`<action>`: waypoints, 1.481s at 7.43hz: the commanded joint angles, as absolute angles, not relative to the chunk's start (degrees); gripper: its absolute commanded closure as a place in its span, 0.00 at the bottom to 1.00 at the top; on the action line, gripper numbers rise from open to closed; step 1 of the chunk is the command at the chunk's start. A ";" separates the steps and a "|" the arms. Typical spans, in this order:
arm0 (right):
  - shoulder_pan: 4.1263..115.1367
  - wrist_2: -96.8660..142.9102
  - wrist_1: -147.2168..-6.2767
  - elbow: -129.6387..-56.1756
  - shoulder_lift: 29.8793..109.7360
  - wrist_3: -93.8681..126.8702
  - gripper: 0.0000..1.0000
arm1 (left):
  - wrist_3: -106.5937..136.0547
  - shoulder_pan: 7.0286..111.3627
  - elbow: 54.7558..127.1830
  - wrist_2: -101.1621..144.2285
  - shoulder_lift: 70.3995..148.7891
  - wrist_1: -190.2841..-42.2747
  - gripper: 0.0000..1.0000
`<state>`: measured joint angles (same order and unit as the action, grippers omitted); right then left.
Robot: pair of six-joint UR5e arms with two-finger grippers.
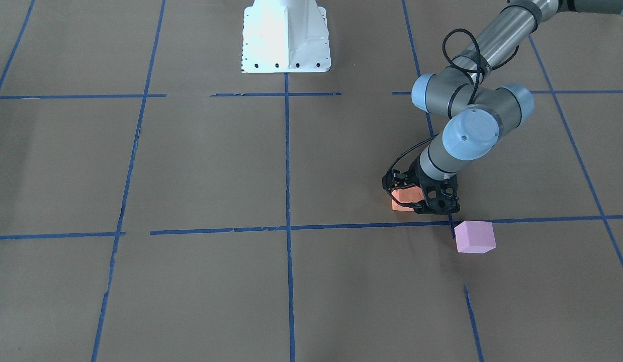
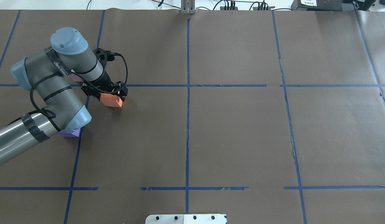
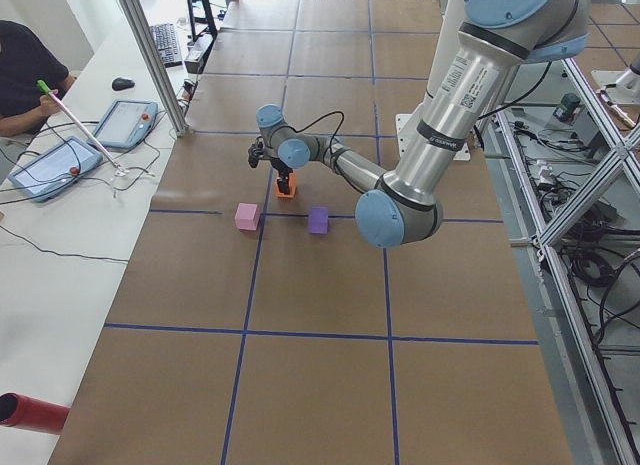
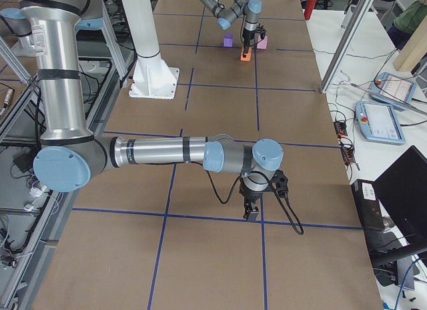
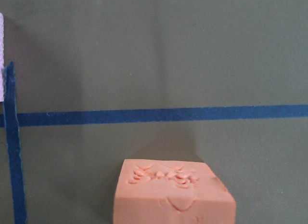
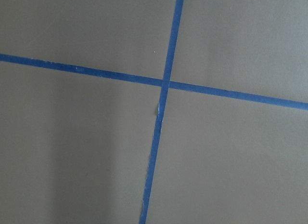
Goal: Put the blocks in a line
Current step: 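Close the left gripper on the orange cube, then carry the orange cube toward the gap between pink and purple cubes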
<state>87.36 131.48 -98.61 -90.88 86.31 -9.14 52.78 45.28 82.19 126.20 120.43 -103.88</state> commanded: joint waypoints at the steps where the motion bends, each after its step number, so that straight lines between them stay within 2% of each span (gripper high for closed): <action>1: 87.36 131.48 -98.61 -90.88 86.31 -9.14 0.00 | 52.56 45.18 81.74 126.12 120.41 -104.41 0.30; 2: 87.36 131.48 -98.61 -90.88 86.31 -9.14 0.00 | 52.56 45.18 81.91 126.12 120.41 -104.41 0.54; 3: 87.36 131.48 -98.61 -90.88 86.31 -9.14 0.00 | 52.56 45.78 82.61 126.12 120.32 -104.41 0.70; 6: 87.36 131.48 -98.61 -90.88 86.31 -9.14 0.00 | 52.38 52.45 94.26 126.56 116.30 -98.03 0.71; 8: 87.36 131.48 -98.61 -90.88 86.31 -9.14 0.00 | 50.90 53.17 99.56 126.30 109.55 -97.47 0.71; 11: 87.36 131.48 -98.61 -90.88 86.31 -9.14 0.00 | 47.65 53.09 99.32 126.56 104.08 -97.82 0.71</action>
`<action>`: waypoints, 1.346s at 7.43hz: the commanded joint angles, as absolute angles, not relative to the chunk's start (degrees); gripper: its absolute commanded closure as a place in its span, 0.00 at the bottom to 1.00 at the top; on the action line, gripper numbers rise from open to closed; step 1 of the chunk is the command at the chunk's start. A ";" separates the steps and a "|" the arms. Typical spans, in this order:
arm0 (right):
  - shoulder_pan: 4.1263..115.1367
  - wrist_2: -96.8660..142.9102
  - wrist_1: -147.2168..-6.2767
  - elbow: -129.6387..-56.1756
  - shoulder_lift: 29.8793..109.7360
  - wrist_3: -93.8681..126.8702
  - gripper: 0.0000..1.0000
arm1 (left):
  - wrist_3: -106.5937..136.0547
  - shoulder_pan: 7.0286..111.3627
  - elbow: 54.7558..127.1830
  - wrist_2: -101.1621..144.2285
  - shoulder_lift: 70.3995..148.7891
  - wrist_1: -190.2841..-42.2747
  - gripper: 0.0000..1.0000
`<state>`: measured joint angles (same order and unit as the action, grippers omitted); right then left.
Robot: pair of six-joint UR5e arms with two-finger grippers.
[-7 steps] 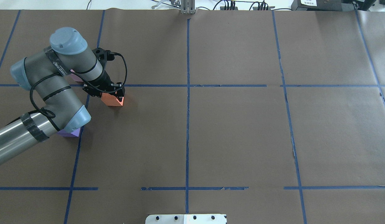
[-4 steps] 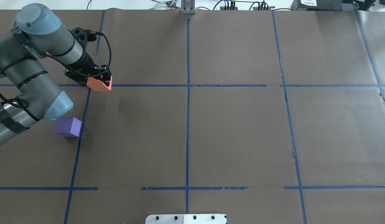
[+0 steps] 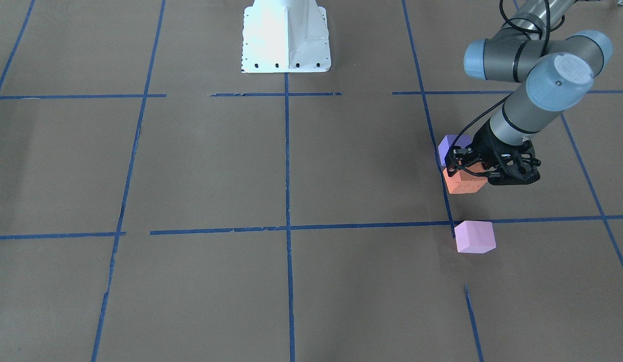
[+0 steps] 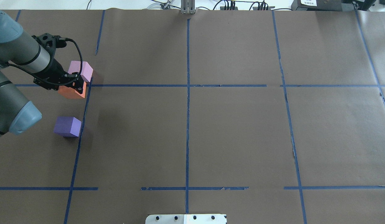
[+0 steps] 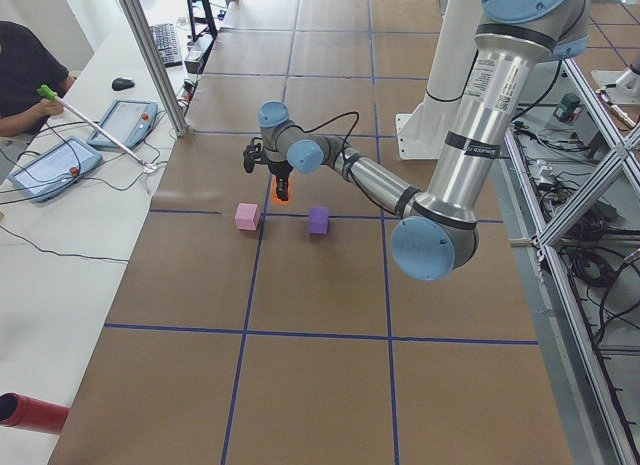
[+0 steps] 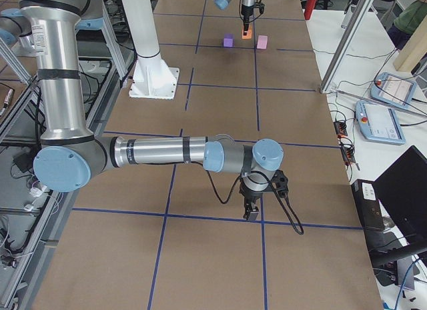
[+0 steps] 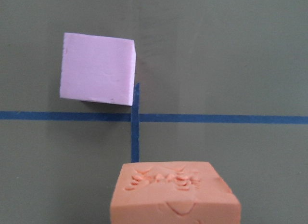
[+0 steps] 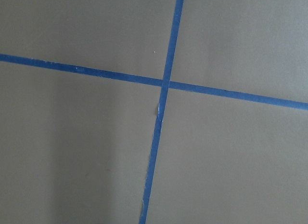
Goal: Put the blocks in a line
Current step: 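Carry the orange cube toward the gap between pink and purple cubes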
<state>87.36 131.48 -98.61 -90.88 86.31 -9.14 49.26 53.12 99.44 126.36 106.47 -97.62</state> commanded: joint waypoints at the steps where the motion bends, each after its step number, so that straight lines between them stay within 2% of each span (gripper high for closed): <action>1: 87.45 131.48 -98.61 -90.88 86.31 -9.14 0.00 | 46.51 52.65 98.53 126.48 103.80 -98.17 0.71; 7: 87.36 131.48 -98.61 -90.88 86.31 -9.14 0.00 | 46.49 51.51 90.03 126.56 105.90 -106.86 0.70; 10: 87.36 131.48 -98.61 -90.88 86.31 -9.14 0.00 | 46.49 50.54 88.95 126.39 106.26 -106.96 0.67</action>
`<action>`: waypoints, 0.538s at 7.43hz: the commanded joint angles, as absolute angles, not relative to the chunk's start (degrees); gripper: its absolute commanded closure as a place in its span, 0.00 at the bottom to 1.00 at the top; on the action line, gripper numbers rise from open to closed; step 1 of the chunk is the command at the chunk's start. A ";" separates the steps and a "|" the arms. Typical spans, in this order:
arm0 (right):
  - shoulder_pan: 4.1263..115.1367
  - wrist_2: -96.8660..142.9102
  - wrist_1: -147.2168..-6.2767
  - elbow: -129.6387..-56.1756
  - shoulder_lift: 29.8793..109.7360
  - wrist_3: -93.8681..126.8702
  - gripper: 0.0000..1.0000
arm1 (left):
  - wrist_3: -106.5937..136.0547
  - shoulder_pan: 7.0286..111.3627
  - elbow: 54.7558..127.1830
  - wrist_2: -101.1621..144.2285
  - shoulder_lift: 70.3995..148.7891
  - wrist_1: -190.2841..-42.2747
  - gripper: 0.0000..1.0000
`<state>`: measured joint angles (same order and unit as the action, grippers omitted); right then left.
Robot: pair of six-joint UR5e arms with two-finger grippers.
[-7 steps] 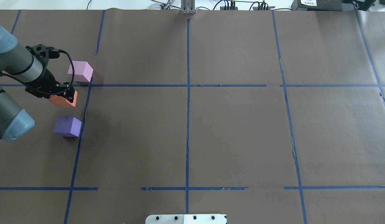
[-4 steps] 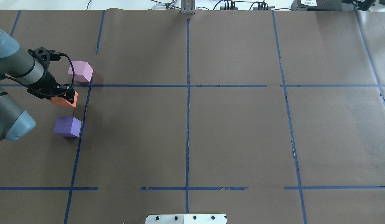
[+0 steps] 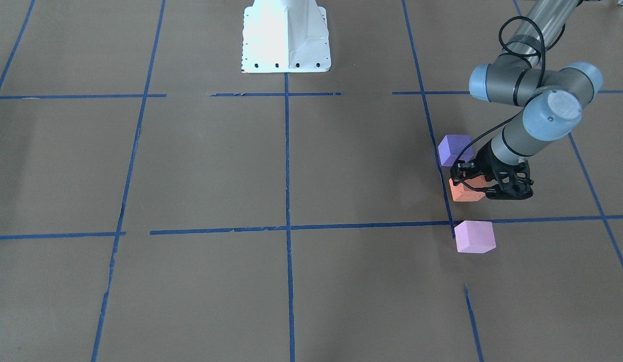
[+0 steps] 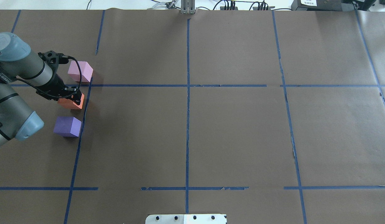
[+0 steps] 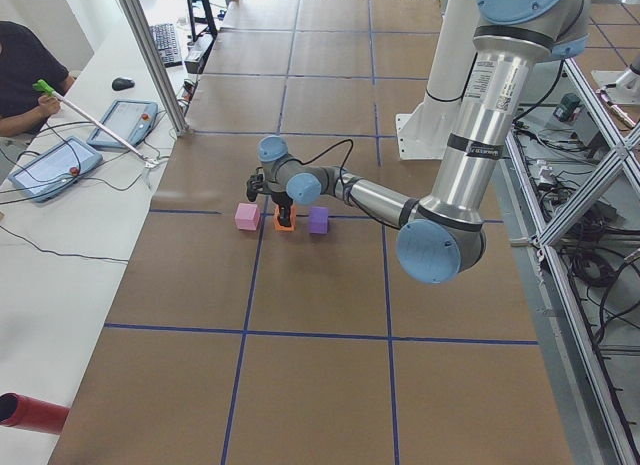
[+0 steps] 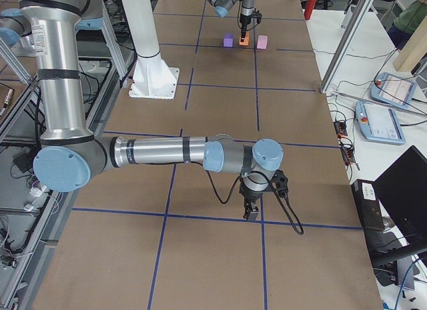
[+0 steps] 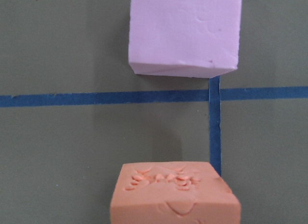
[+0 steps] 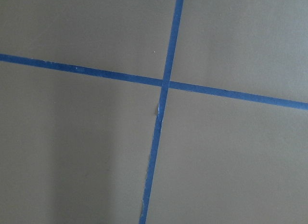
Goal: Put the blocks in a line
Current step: 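Lower the orange cube into line between the pink and purple cubes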
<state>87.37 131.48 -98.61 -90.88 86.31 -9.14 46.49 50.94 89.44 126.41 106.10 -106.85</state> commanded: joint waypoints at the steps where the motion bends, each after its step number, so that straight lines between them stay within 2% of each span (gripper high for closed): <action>1: 87.36 131.48 -98.61 -90.88 86.31 -9.14 0.00 | 46.49 50.54 88.95 126.39 106.43 -106.96 0.64; 4: 87.36 131.48 -98.61 -90.88 86.31 -9.14 0.00 | 46.49 50.54 88.59 126.56 106.35 -106.96 0.56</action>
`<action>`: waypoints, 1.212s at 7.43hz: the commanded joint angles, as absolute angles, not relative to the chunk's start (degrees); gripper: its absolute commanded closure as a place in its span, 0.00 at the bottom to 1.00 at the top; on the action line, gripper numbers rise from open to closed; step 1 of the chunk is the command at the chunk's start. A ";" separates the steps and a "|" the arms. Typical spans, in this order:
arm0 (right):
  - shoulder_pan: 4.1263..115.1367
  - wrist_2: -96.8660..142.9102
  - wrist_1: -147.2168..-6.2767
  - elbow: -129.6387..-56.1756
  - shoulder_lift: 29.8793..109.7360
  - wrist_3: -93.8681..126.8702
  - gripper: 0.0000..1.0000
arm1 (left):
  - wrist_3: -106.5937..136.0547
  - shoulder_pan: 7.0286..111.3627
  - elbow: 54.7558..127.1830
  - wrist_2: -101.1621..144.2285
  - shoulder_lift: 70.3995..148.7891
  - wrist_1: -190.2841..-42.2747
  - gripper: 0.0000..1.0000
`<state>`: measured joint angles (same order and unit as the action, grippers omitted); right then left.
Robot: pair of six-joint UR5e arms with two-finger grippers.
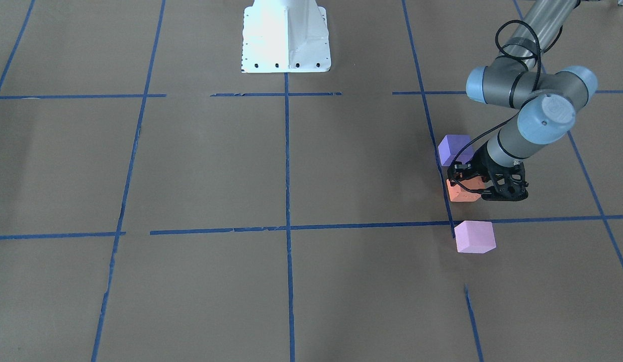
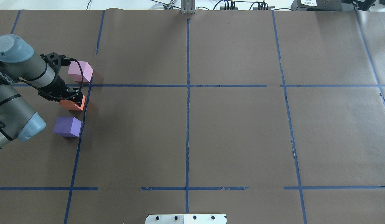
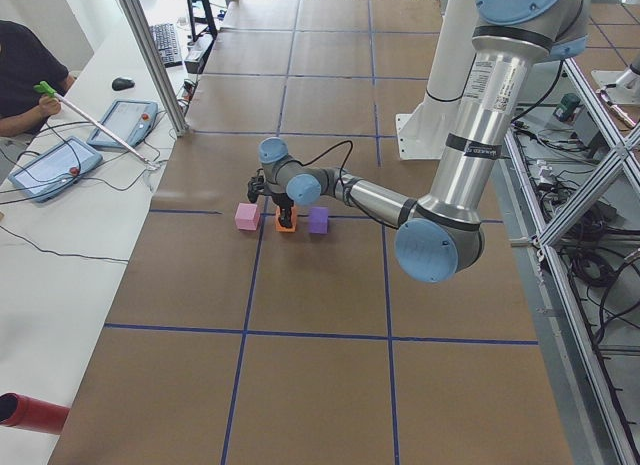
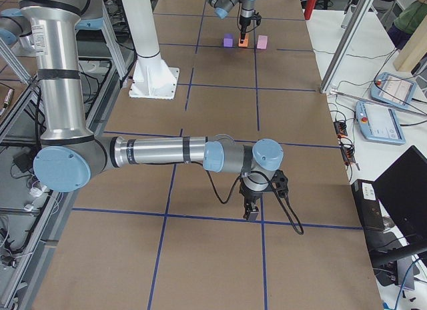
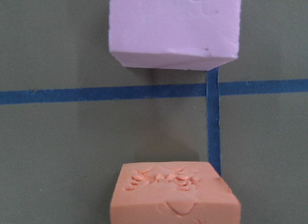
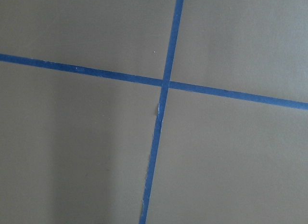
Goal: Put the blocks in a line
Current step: 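Lower the orange cube into line between the pink and purple cubes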
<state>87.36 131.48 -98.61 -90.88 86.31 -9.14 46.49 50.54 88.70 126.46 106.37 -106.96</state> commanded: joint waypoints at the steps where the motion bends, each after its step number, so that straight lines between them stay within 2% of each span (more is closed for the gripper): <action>1: 87.36 131.48 -98.61 -90.88 86.31 -9.14 0.00 | 46.49 50.36 88.25 126.56 106.43 -106.96 0.54; 3: 87.36 131.48 -98.61 -90.88 86.31 -9.14 0.00 | 46.49 50.19 87.90 126.56 106.61 -106.96 0.53; 4: 87.36 131.48 -98.61 -90.88 86.31 -9.14 0.00 | 46.49 50.19 87.89 126.56 106.87 -106.96 0.45; 5: 87.36 131.48 -98.61 -90.88 86.31 -9.14 0.00 | 46.49 50.19 87.63 126.56 106.87 -106.96 0.30; 7: 87.36 131.48 -98.61 -90.88 86.31 -9.14 0.00 | 46.49 50.10 87.36 126.48 106.96 -106.96 0.13; 9: 87.36 131.48 -98.61 -90.88 86.31 -9.14 0.00 | 46.49 50.01 87.10 126.47 106.96 -106.96 0.04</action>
